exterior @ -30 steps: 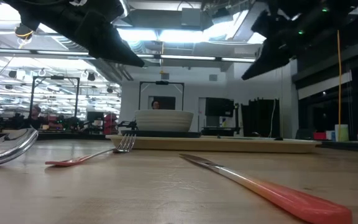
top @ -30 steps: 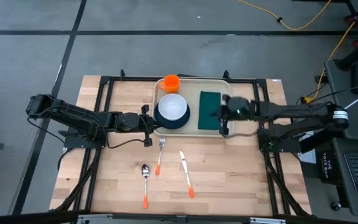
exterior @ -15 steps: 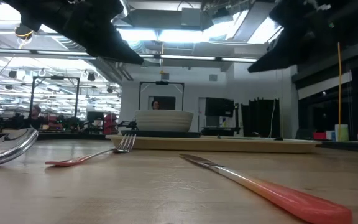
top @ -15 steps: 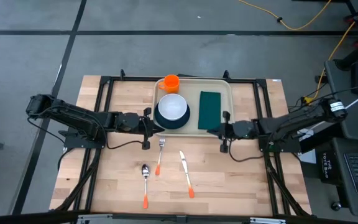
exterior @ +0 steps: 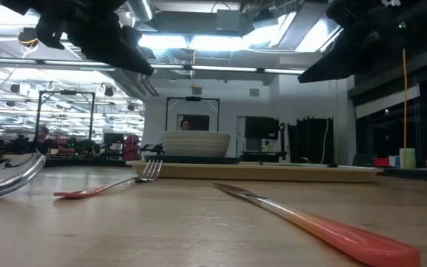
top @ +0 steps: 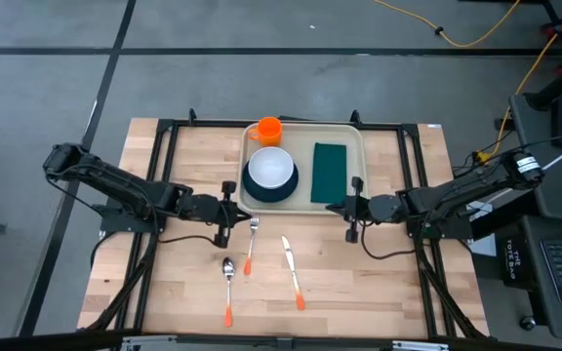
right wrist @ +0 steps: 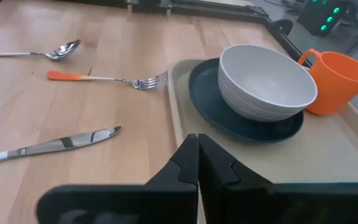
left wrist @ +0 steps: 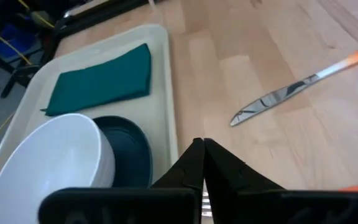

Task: Set up tray
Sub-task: Put the orange fork on top of the napkin to the right of the green plate on the gray serving tray

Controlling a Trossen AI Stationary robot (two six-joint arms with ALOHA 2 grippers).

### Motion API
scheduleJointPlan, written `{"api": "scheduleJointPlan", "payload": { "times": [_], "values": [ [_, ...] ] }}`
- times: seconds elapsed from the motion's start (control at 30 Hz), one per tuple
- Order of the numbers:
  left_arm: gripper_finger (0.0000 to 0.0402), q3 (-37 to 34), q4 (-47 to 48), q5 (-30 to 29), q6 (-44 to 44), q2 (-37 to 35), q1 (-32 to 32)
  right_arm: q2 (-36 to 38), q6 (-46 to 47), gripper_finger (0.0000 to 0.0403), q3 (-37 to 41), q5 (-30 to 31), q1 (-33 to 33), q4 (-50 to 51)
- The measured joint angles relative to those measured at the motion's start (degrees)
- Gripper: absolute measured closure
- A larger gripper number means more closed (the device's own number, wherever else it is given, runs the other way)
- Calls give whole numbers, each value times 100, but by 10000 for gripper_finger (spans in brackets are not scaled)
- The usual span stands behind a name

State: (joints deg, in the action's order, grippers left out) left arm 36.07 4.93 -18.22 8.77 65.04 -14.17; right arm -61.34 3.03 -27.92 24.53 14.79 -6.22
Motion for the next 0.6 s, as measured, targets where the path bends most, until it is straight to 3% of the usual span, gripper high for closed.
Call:
{"api": "scheduleJointPlan", "payload": {
  "times": [0.13, 0.37, 0.6],
  "values": [
    [399, 0, -109, 94, 43, 194, 3, -2, -11, 402, 0, 3, 0, -75],
    [398, 0, -164, 284, 191, 1133, 6, -2, -34, 402, 0, 1, -2, -133],
    [399, 0, -171, 145, 296, 1373, -42, -2, -46, 392, 0, 1, -2, -129]
  ]
}}
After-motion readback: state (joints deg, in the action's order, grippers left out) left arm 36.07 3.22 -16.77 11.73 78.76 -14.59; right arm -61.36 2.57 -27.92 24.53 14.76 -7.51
